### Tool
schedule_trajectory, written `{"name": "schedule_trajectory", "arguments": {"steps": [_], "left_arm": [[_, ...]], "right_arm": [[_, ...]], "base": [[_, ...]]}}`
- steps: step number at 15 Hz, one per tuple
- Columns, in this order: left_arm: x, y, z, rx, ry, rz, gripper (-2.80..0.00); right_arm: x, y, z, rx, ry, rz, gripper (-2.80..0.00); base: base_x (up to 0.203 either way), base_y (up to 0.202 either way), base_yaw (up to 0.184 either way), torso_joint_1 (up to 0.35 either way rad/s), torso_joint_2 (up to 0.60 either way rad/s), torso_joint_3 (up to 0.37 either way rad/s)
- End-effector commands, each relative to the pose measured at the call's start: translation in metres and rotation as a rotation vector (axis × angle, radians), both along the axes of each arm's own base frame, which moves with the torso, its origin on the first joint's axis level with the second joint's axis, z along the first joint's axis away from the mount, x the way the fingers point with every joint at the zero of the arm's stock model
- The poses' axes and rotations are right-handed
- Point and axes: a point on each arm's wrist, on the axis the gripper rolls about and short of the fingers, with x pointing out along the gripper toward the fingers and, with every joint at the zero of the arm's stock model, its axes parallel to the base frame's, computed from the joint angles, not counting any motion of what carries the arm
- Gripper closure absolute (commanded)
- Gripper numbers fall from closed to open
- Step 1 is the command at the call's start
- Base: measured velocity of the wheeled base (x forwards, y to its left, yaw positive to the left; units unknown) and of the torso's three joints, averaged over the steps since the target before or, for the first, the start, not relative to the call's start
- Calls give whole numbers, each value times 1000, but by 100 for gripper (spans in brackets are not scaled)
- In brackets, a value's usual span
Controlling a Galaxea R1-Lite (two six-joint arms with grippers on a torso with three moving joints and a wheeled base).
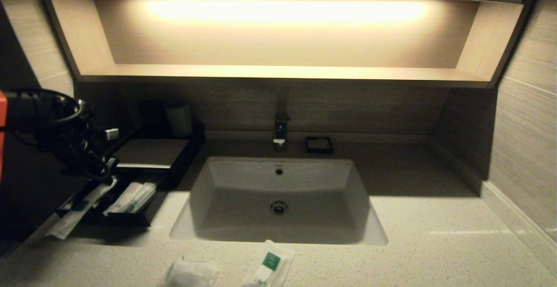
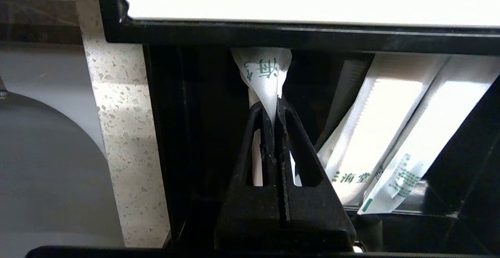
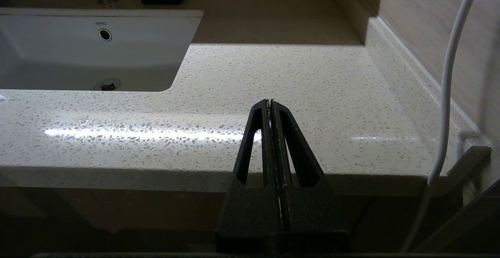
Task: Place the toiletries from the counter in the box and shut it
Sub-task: Place the bathroom toiletry into the drawer
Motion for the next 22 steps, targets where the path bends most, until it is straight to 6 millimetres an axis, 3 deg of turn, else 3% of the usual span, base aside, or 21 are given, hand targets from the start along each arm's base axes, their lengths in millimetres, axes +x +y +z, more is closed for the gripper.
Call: {"name": "schedule_trajectory", "arguments": {"steps": [1, 17, 18, 22], "left_arm": [[2, -3, -2, 1, 3, -10, 0], [10, -4, -9, 14, -23, -15, 0], [10, -4, -9, 15, -26, -15, -280], [8, -5, -4, 14, -23, -14, -280]], "right_arm": [[0, 0, 0, -1, 1, 1, 0], [0, 0, 0, -1, 1, 1, 0], [0, 0, 0, -1, 1, 1, 0], [0, 0, 0, -1, 1, -1, 0]], "base": [[0, 0, 0, 0, 0, 0], [0, 0, 0, 0, 0, 0], [0, 0, 0, 0, 0, 0], [0, 0, 0, 0, 0, 0]]}}
